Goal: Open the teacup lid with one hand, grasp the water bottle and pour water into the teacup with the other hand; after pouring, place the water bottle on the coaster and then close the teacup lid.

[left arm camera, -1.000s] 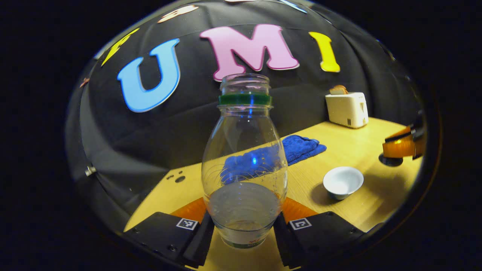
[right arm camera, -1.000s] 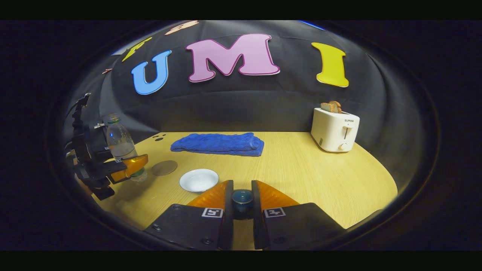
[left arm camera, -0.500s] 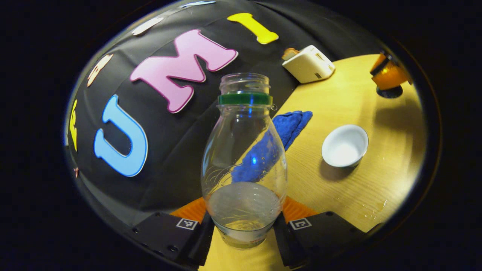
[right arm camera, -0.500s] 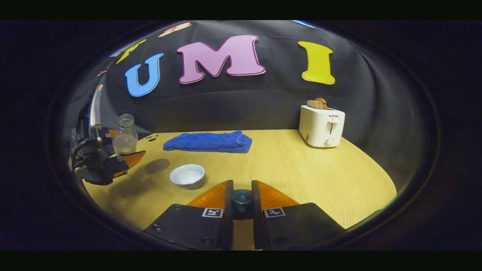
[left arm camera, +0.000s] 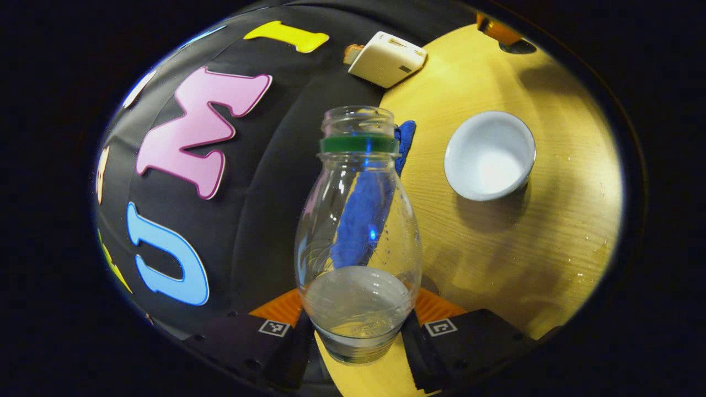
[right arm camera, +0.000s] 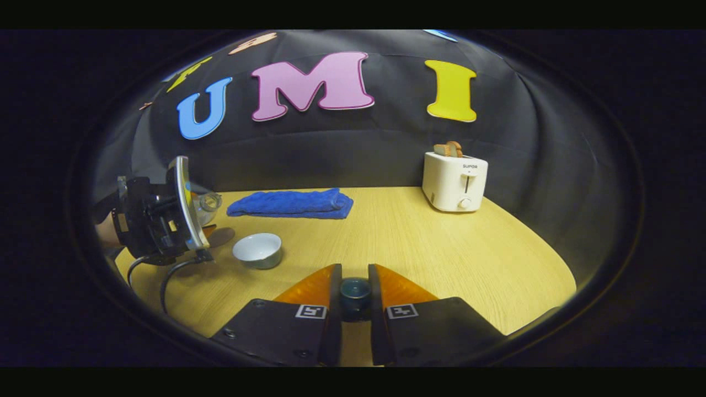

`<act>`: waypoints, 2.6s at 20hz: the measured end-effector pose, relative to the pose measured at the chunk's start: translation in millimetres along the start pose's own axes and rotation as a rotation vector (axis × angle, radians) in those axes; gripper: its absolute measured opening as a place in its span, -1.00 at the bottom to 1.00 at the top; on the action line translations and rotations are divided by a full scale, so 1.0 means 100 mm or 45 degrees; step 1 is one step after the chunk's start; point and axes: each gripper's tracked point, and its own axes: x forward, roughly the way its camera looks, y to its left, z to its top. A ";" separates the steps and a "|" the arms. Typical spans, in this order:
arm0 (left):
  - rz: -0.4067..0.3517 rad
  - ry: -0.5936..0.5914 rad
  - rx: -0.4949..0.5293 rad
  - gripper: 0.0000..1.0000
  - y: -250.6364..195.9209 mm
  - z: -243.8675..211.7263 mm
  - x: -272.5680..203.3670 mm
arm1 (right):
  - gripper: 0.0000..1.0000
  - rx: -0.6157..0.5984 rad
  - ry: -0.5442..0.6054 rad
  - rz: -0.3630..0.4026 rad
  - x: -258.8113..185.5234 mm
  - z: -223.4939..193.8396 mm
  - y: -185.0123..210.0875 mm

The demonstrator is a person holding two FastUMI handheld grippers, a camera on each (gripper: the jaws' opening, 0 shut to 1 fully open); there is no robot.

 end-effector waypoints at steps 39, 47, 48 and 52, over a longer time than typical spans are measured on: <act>-0.070 -0.068 1.006 0.47 0.22 0.27 0.48 | -0.51 0.070 0.040 0.035 -0.20 -0.31 -0.03; -0.056 -0.070 1.155 0.47 0.41 0.37 0.46 | -0.51 0.136 0.003 0.010 -0.25 -0.22 -0.11; -0.053 -0.073 1.159 0.47 0.42 0.39 0.46 | -0.51 0.139 0.002 0.010 -0.26 -0.21 -0.11; -0.029 -0.108 1.254 0.47 0.56 0.54 0.42 | -0.51 0.139 -0.002 0.018 -0.29 -0.20 -0.08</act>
